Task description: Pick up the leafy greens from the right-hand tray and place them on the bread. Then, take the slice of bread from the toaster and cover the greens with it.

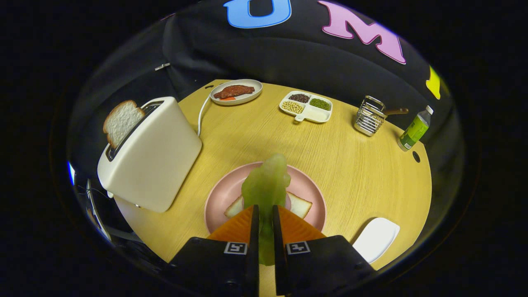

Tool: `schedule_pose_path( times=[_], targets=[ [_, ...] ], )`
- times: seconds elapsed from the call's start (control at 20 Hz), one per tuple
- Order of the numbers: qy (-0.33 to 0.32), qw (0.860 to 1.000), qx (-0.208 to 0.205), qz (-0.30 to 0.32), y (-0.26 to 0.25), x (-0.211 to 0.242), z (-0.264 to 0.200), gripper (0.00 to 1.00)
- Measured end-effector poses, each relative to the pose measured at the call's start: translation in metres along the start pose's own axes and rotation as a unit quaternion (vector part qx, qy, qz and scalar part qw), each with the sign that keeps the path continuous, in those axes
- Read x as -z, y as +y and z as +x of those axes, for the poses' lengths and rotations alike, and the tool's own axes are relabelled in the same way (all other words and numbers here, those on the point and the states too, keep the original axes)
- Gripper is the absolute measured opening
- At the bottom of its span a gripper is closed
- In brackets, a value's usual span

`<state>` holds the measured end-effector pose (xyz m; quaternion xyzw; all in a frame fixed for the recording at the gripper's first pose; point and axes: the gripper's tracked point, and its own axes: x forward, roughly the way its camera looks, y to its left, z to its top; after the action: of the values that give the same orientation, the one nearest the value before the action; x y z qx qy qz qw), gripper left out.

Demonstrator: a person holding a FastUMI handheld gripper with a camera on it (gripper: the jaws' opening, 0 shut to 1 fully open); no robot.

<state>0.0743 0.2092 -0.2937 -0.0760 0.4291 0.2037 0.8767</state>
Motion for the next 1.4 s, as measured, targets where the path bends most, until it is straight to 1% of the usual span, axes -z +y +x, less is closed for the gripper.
schedule_pose_path(
  times=[0.15, 0.25, 0.4, 0.45, 0.65, 0.85, 1.0, 1.15, 1.4],
  targets=[
    [0.002, 1.0, 0.012, -0.007, -0.003, 0.001, 0.004, 0.22],
    [-0.002, 1.0, 0.014, -0.001, -0.001, 0.0, 0.002, 0.44],
    [-0.021, 1.0, 0.008, 0.012, 0.004, -0.01, -0.007, 0.92],
    [-0.028, 0.999, 0.004, 0.018, 0.007, -0.013, -0.012, 0.99],
    [-0.076, 0.997, -0.007, 0.028, 0.019, -0.044, -0.045, 0.99],
    [-0.118, 0.993, -0.023, 0.002, 0.043, -0.081, -0.08, 0.99],
    [-0.145, 0.988, -0.045, -0.018, 0.075, -0.106, -0.099, 0.99],
    [-0.166, 0.983, -0.069, -0.034, 0.109, -0.129, -0.112, 0.99],
    [-0.174, 0.977, -0.1, -0.067, 0.16, -0.144, -0.11, 1.0]
  ],
)
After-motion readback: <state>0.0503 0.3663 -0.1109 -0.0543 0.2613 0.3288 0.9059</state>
